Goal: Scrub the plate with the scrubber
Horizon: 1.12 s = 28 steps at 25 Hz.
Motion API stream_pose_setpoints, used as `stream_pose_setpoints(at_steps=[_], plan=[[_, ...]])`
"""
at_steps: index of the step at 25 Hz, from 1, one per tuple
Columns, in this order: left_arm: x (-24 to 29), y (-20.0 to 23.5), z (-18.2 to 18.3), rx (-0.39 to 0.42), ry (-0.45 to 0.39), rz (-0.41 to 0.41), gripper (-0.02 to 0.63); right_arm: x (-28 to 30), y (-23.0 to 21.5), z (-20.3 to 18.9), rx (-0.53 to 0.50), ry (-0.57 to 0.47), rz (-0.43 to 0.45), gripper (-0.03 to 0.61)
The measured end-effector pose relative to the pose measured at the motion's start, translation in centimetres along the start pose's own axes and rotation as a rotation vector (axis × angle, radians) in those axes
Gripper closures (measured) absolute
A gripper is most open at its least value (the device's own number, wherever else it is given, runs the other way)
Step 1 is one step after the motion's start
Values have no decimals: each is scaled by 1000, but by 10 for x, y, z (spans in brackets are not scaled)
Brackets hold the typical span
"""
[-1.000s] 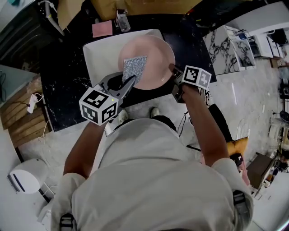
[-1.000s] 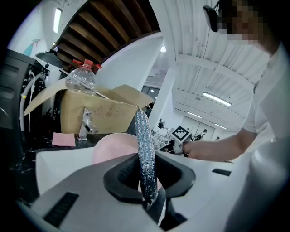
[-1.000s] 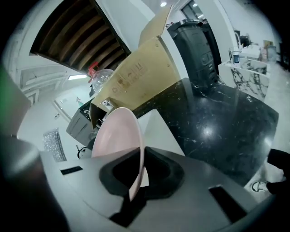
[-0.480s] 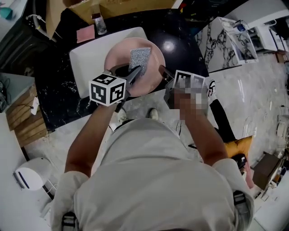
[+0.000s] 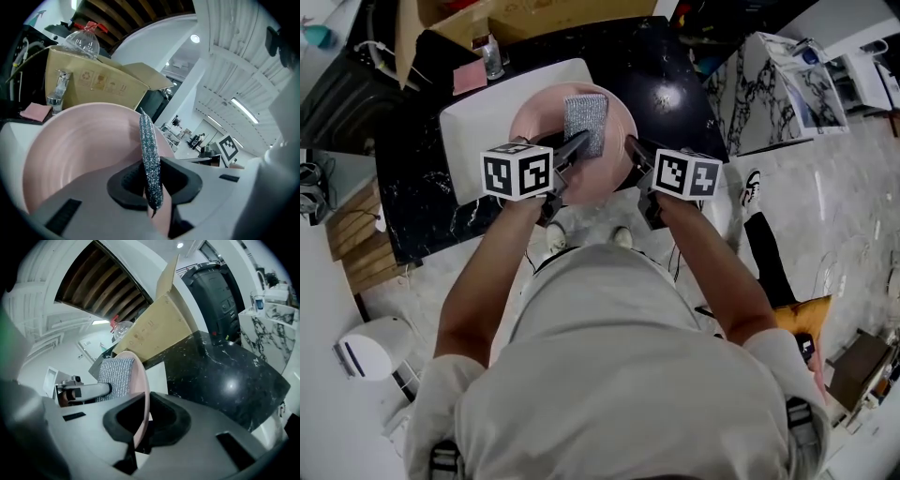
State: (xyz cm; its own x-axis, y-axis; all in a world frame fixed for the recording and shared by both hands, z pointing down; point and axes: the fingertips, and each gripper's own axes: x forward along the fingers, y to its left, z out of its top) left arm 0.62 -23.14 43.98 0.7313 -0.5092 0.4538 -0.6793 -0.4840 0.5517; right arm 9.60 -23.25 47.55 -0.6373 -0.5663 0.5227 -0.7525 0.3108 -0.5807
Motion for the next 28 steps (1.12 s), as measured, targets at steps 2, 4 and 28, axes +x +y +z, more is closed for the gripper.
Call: stream_pose_setpoints(at_steps=[2,4,28], plan=[[-3,5,2,-12,-3,22,545,-1,-5,0,-18,5,4,557],[-10,12,4,-15,-7,53,545,-3,-8,1,-32,9,11,557],[16,-37,-7,1,37,31,545,-13,-29,9,-23,4,53,557]])
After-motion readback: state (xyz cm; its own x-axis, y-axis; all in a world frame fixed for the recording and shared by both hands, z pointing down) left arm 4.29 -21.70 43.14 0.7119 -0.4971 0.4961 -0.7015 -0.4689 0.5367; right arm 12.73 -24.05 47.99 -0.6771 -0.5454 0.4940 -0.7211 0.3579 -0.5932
